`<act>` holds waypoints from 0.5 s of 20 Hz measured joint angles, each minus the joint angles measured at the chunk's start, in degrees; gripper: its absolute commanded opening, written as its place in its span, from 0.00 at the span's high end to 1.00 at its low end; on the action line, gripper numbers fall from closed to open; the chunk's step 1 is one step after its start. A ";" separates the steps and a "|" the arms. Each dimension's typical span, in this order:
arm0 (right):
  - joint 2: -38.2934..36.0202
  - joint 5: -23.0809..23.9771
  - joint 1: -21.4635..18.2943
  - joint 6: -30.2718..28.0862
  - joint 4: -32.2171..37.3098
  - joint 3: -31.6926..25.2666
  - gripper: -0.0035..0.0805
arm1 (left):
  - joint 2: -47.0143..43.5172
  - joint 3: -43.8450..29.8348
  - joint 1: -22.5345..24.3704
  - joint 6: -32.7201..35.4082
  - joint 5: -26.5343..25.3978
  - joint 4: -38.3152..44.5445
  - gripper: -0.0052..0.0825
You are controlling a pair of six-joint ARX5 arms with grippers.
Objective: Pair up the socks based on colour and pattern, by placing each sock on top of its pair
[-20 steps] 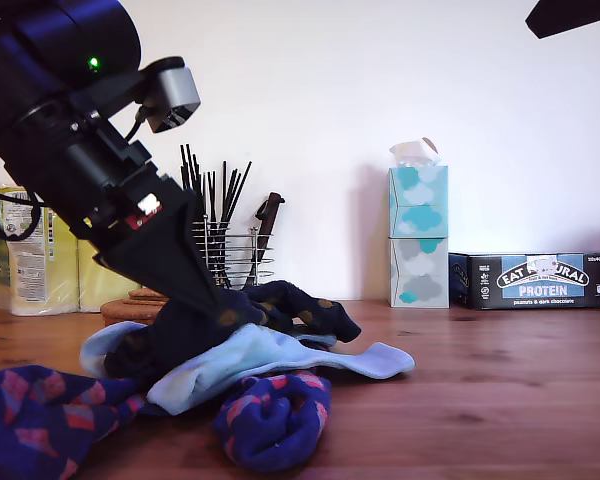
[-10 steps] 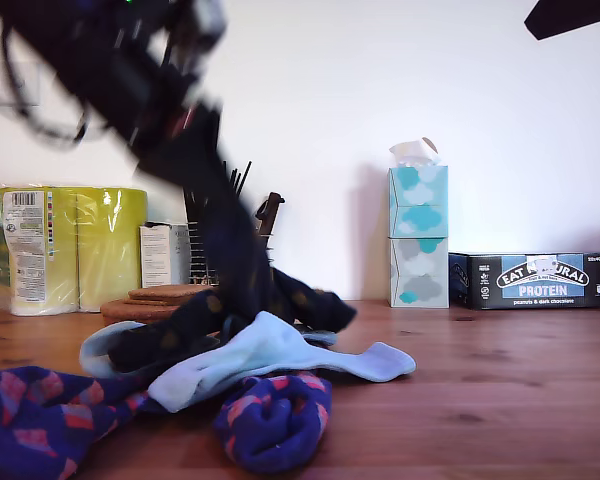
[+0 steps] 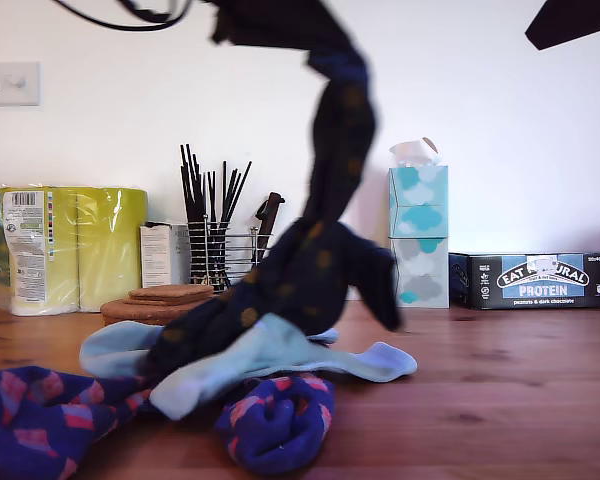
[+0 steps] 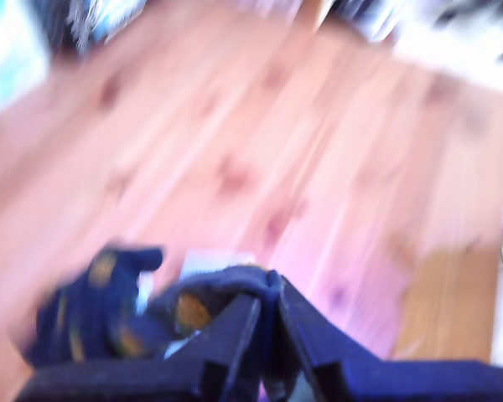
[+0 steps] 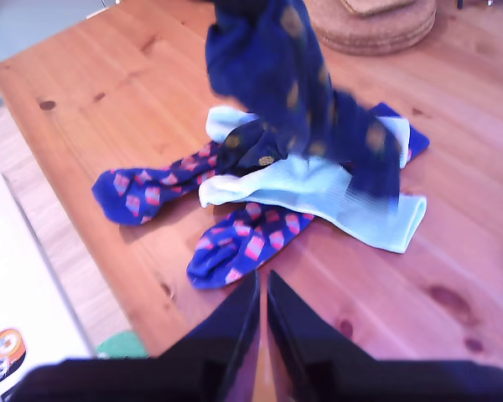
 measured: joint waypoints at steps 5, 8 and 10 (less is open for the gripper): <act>-4.83 3.56 0.00 -0.04 -6.25 0.00 0.93 | 9.86 0.00 -4.76 -1.01 0.02 9.01 0.96; -8.74 6.14 -0.04 0.00 -8.81 0.00 0.93 | 14.93 -0.04 -5.49 6.14 -6.36 16.39 0.96; -10.64 7.61 -0.04 0.00 -10.84 0.00 0.93 | 16.79 0.98 -5.27 9.25 -12.63 19.85 0.96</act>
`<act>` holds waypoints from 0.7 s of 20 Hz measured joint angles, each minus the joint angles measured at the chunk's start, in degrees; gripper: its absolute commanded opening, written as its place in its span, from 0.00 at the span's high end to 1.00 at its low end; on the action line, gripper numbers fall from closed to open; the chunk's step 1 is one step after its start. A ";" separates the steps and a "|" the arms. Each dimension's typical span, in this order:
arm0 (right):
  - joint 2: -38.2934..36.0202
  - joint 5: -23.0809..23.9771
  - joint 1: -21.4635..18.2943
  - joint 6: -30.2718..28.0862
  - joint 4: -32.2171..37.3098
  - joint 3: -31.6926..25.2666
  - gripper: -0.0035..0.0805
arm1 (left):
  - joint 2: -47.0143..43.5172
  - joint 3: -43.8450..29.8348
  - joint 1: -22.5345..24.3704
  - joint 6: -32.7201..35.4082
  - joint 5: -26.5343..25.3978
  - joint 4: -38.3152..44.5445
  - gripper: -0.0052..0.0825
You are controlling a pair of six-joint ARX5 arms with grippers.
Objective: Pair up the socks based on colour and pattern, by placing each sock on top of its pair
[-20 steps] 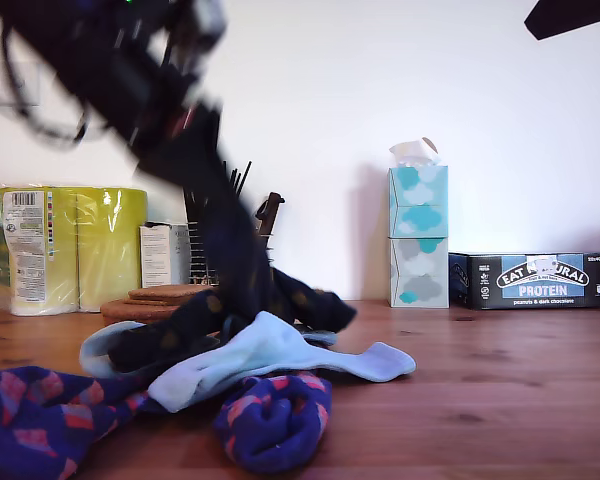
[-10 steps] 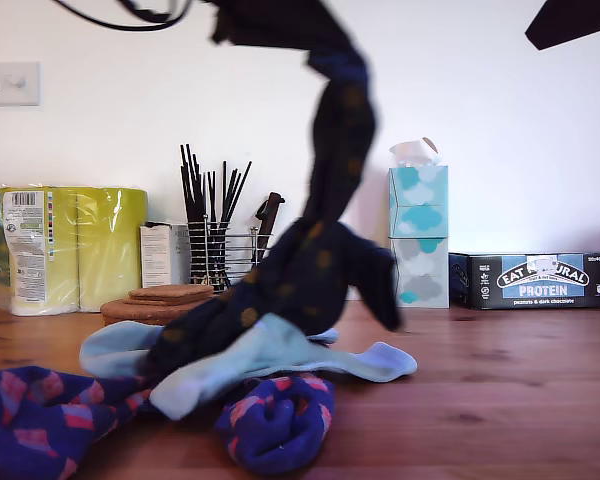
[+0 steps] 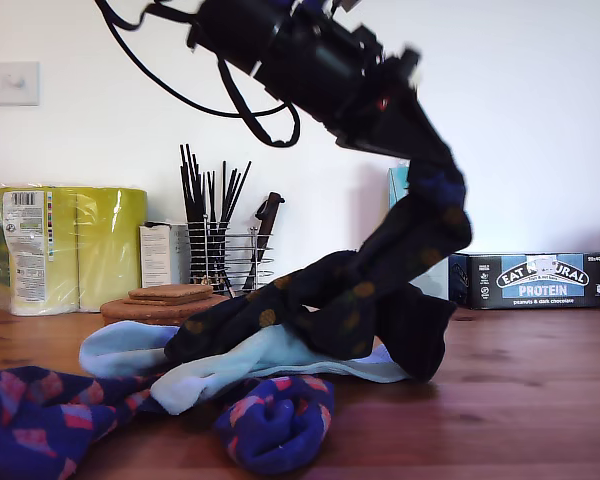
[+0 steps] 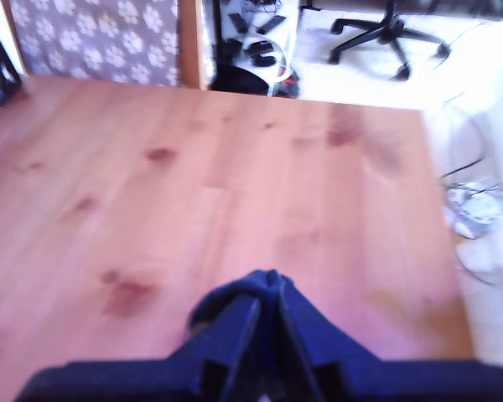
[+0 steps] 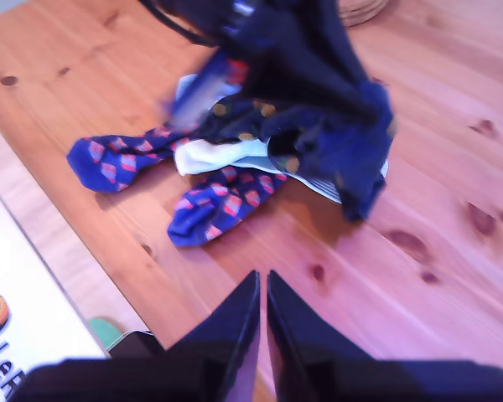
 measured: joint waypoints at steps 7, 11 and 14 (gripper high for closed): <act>-0.79 1.40 0.00 0.00 -3.02 0.00 0.93 | 0.52 9.38 6.14 0.02 -7.78 3.61 0.96; -0.79 1.40 0.00 0.00 -3.41 0.00 0.93 | 0.55 9.25 4.37 -0.31 -1.68 2.10 0.96; -0.79 1.38 0.00 0.00 -3.41 0.00 0.93 | 0.55 9.60 0.74 -0.28 2.86 2.01 0.96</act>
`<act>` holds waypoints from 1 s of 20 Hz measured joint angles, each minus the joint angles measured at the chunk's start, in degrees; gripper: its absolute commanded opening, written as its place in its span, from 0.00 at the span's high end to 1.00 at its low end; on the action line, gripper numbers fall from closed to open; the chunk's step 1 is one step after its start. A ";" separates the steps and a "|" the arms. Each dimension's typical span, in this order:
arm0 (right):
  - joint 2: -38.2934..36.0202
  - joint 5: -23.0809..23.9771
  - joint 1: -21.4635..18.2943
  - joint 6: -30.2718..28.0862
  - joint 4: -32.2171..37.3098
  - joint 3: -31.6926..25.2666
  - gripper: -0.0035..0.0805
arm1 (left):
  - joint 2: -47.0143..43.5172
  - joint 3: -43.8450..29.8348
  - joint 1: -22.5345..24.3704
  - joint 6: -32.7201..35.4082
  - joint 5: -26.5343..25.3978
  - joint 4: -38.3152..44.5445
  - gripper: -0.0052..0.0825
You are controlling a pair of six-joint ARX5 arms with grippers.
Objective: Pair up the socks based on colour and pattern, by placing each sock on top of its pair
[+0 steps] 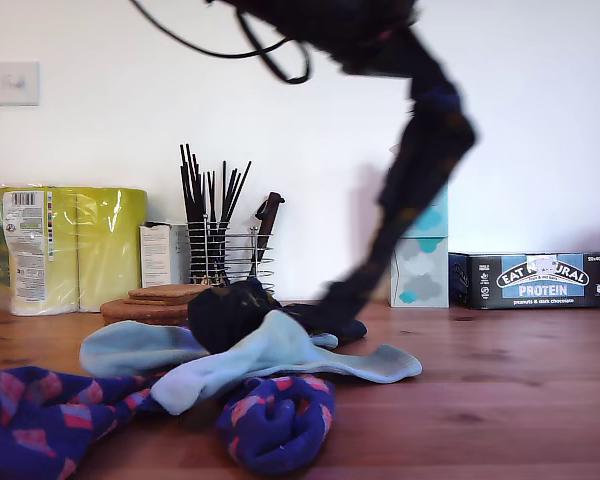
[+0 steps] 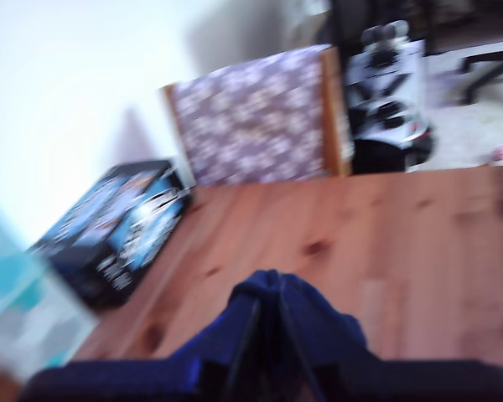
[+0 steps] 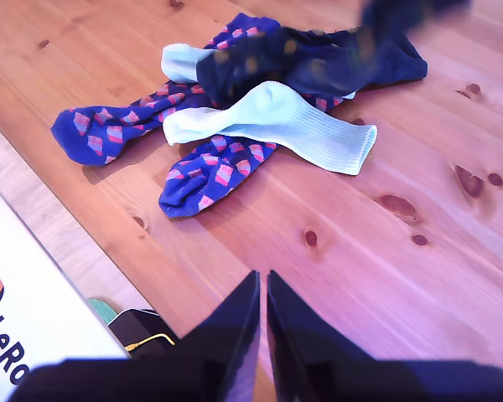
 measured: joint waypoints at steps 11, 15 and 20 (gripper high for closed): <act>0.00 -0.02 0.00 0.02 -0.50 0.00 0.93 | 0.98 2.23 1.09 4.15 -0.13 6.38 0.96; 0.00 -0.04 0.00 0.00 -0.55 0.00 0.93 | 8.11 2.51 0.92 1.70 -2.34 13.73 0.96; 0.00 -0.04 0.00 0.00 -0.59 0.00 0.93 | 11.76 2.51 0.72 -12.76 -4.09 12.66 0.96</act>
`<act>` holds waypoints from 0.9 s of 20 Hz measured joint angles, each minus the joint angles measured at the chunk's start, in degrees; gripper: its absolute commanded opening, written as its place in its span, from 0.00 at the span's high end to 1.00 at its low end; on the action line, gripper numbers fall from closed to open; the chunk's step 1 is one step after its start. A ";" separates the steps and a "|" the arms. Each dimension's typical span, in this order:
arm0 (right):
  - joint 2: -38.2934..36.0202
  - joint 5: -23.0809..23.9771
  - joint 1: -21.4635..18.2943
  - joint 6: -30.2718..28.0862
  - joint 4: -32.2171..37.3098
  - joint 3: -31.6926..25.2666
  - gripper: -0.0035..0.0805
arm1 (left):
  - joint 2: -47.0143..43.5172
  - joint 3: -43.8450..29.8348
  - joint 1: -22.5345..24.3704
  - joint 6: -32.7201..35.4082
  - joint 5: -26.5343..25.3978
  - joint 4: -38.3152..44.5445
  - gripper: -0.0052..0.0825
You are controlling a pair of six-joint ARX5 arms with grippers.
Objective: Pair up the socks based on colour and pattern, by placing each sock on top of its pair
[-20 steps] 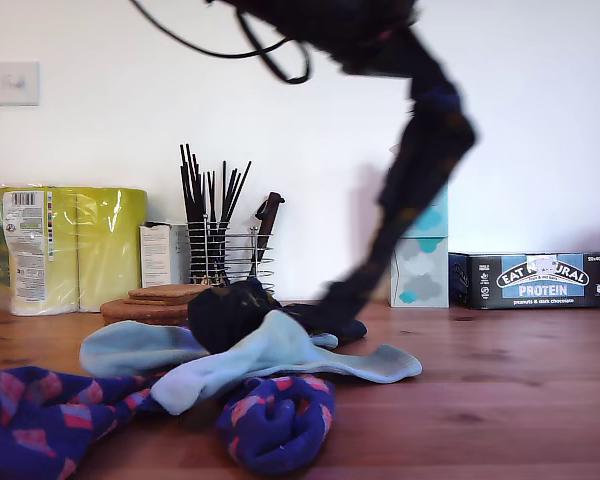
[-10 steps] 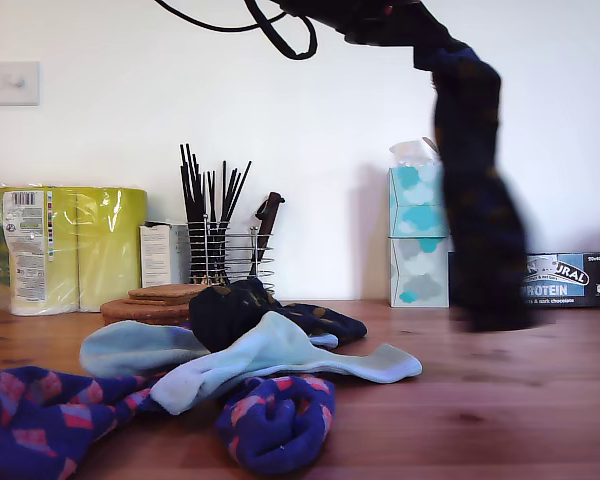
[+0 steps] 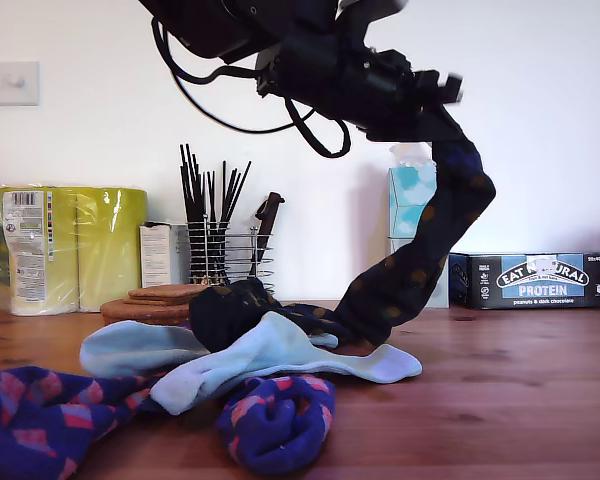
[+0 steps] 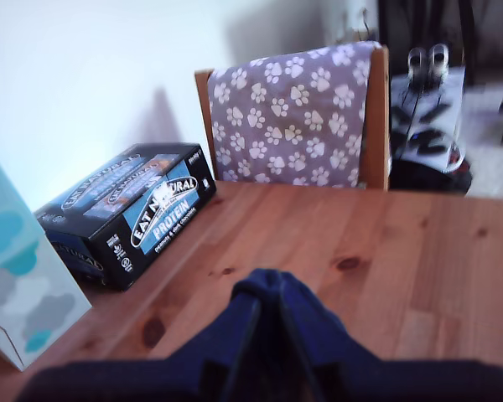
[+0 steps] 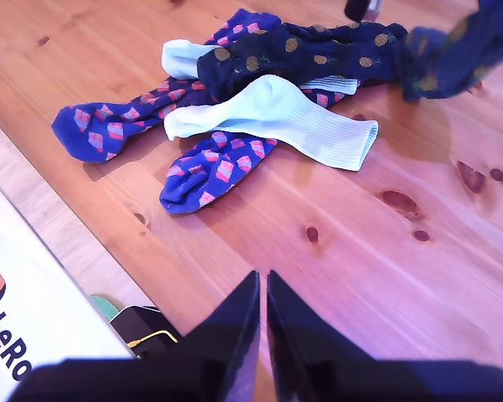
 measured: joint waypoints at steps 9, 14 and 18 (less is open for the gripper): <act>0.00 0.00 0.00 -0.04 0.22 0.00 0.93 | -1.33 0.15 -8.48 -19.02 13.14 -34.07 0.87; 0.00 0.00 0.00 -0.04 2.29 0.00 0.93 | -1.33 0.15 -14.05 -18.16 13.92 -35.85 0.35; 0.00 0.37 0.00 -0.04 2.75 0.00 0.93 | -1.36 0.15 -11.80 -16.09 14.32 -37.35 0.44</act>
